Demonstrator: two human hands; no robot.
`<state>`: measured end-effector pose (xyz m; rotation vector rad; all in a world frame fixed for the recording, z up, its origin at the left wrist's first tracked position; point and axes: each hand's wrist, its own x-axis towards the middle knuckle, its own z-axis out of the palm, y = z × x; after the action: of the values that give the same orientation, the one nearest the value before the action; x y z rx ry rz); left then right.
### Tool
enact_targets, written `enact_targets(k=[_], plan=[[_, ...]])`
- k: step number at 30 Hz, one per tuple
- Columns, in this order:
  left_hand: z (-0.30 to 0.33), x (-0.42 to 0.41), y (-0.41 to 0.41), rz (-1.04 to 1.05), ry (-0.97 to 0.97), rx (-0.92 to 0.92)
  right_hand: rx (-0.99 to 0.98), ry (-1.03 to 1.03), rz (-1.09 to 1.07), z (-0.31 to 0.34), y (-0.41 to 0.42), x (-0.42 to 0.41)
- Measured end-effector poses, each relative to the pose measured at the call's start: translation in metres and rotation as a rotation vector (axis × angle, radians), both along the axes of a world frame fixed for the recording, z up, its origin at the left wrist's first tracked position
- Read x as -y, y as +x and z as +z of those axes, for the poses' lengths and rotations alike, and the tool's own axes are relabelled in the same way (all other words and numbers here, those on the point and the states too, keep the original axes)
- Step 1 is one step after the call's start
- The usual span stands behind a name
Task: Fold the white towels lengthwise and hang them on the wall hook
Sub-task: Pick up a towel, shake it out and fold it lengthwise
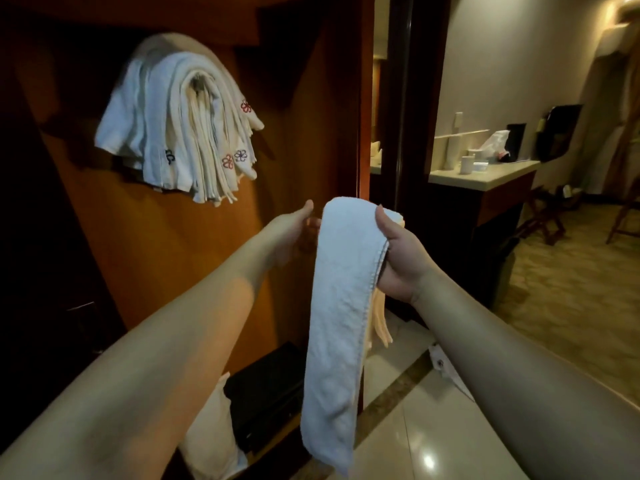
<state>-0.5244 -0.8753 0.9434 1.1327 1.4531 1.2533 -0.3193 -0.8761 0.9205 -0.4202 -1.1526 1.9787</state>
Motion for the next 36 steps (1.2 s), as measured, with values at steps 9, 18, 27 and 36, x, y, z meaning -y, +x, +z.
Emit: enact_targets(k=[9, 18, 27, 36], plan=[[-0.018, 0.041, 0.021, 0.411, 0.621, 0.004, 0.1, 0.068, -0.23, 0.049, -0.047, -0.028], [-0.043, 0.055, 0.081, 0.1, 0.479, 0.283, 0.237, 0.226, -0.422, 0.117, -0.1, -0.018], [0.013, 0.025, 0.061, 0.289, 0.409, 0.52, 0.148, 0.259, -0.414, 0.156, -0.104, -0.005], [0.05, 0.039, 0.021, 0.561, 0.694, 0.472, 0.148, 0.273, -0.563, 0.139, -0.067, -0.053]])
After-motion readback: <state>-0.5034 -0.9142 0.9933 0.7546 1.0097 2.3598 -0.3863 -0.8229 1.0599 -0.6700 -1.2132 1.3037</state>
